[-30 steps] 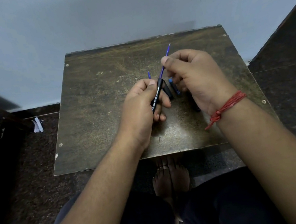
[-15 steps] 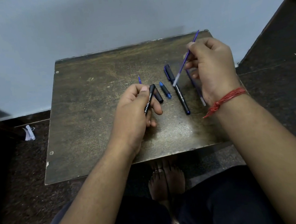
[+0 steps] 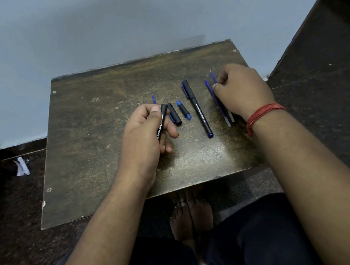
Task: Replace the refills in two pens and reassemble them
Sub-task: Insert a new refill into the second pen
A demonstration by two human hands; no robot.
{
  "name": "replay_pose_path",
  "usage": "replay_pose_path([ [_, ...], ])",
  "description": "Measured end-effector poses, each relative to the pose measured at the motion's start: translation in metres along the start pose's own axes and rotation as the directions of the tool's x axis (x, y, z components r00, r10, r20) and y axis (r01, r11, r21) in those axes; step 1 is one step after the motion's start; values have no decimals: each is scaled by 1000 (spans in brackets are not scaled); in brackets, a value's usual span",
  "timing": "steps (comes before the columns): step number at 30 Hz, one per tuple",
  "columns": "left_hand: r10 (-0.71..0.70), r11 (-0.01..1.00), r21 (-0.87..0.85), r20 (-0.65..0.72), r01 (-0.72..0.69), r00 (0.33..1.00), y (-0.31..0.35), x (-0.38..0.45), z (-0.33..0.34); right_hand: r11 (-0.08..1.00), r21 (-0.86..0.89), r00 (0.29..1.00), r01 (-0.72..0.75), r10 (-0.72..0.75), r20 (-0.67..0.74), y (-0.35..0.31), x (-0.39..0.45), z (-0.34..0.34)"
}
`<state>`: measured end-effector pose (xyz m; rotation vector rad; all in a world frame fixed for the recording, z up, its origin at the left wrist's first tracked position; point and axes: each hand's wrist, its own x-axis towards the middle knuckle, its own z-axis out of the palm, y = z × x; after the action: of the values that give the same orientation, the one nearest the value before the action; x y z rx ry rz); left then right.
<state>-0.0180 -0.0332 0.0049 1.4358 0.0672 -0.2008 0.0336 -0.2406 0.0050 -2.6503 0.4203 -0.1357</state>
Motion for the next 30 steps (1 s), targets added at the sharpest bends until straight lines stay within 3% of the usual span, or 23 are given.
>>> replay_pose_path([
  [20, 4, 1000, -1, -15, -4, 1000, 2, 0, -2, 1000, -23, 997, -9, 11, 72, -3, -2, -2],
  [24, 17, 1000, -18, -56, -18, 998, 2, 2, -5, 1000, -12, 1000, 0, 0, 6, -6, -4, -6],
  [27, 3, 997, -72, -102, -11, 995, 4, 4, -8, 991, 76, 983, 109, -96, -158, -22, -12, -11],
  [30, -42, 989, -145, -174, 16, 984, 7, 7, -15, 968, 34, 961, 249, -243, -136, -48, -28, -9],
])
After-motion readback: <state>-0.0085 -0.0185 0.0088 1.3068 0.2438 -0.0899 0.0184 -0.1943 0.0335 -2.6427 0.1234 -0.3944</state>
